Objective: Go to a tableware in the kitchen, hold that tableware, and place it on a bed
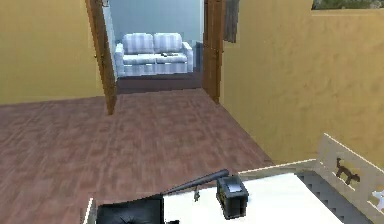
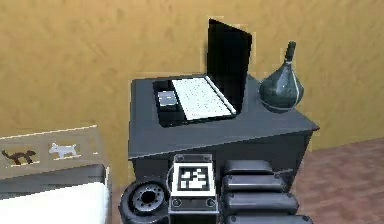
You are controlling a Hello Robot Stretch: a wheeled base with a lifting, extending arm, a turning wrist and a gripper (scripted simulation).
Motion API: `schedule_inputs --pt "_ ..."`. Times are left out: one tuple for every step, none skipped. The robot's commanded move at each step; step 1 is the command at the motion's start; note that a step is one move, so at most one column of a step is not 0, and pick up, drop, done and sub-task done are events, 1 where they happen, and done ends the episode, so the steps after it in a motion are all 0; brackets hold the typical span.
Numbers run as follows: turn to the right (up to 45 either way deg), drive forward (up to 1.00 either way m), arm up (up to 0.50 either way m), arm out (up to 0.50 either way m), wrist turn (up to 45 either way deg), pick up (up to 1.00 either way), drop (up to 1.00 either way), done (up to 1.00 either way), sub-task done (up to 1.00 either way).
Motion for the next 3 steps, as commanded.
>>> schedule_inputs --pt "-45.0 0.00 0.00 0.00 0.0 0.00 0.00 0.00 0.00" --pt "-45.0 0.00 0.00 0.00 0.0 0.00 0.00 0.00 0.00" --pt "-45.0 0.00 0.00 0.00 0.0 0.00 0.00 0.00 0.00"
